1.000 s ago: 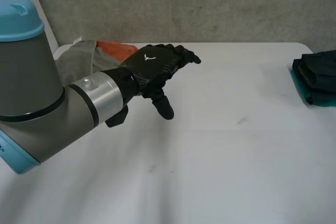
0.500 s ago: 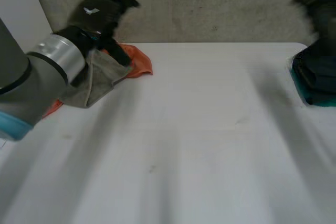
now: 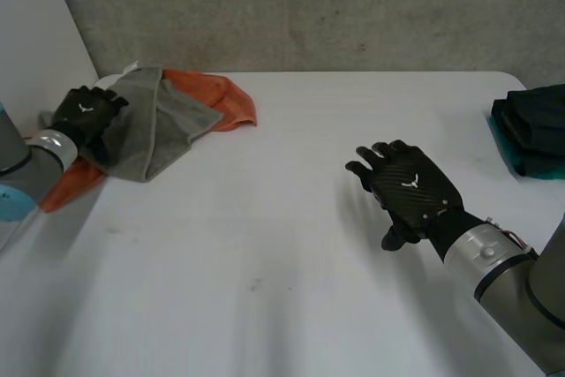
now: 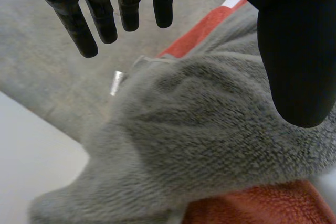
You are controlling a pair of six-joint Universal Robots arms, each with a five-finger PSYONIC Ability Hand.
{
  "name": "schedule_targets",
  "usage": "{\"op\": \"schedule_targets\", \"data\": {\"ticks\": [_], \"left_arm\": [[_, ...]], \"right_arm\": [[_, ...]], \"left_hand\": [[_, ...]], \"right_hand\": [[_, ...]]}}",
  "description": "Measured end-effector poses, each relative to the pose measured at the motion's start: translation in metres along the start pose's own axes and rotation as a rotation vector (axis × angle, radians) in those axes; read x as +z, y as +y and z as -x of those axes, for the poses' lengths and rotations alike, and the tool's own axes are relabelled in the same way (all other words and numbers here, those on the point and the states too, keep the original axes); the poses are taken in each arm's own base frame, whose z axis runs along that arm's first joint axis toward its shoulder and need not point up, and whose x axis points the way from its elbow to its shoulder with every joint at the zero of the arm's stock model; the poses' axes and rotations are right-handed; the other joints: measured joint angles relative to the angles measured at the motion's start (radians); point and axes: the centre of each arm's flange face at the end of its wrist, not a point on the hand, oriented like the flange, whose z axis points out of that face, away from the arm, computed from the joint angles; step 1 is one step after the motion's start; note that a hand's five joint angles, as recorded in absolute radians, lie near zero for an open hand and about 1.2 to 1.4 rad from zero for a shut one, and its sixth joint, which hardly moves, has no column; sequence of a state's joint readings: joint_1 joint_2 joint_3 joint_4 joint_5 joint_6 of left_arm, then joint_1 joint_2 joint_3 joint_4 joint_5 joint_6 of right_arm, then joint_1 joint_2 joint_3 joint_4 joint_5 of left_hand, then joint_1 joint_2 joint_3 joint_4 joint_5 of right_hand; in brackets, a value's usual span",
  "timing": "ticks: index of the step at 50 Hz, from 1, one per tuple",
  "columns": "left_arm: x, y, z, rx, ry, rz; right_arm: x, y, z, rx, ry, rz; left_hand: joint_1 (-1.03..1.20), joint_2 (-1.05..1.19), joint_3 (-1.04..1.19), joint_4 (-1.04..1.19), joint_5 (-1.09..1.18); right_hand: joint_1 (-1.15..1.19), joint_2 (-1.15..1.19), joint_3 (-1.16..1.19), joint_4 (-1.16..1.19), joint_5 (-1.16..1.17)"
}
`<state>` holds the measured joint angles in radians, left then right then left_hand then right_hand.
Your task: Fold the laundry.
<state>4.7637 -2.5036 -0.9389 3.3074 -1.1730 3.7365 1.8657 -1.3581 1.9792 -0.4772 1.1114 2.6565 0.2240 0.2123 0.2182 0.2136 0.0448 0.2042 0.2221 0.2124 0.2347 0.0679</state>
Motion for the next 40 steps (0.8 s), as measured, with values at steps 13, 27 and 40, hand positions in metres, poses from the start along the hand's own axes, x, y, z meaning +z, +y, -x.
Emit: {"op": "schedule_targets", "data": {"ticks": [13, 27, 40], "left_arm": [[0.017, 0.026, -0.015, -0.031, 0.072, 0.025], [0.025, 0.033, -0.012, -0.022, 0.037, 0.038], [0.034, 0.031, -0.006, 0.005, -0.048, 0.024]], "right_arm": [[0.001, 0.005, -0.006, 0.01, 0.016, 0.013], [0.002, 0.009, -0.008, 0.016, 0.022, 0.024], [0.002, 0.011, -0.01, 0.021, 0.028, 0.033]], "left_hand": [[0.004, 0.005, 0.003, 0.004, 0.005], [0.399, 0.412, 0.406, 0.412, 0.394], [0.83, 0.934, 0.952, 0.978, 0.914]], "right_hand": [[0.0, 0.0, 0.0, 0.0, 0.0], [0.0, 0.0, 0.0, 0.0, 0.0], [0.0, 0.0, 0.0, 0.0, 0.0]]}}
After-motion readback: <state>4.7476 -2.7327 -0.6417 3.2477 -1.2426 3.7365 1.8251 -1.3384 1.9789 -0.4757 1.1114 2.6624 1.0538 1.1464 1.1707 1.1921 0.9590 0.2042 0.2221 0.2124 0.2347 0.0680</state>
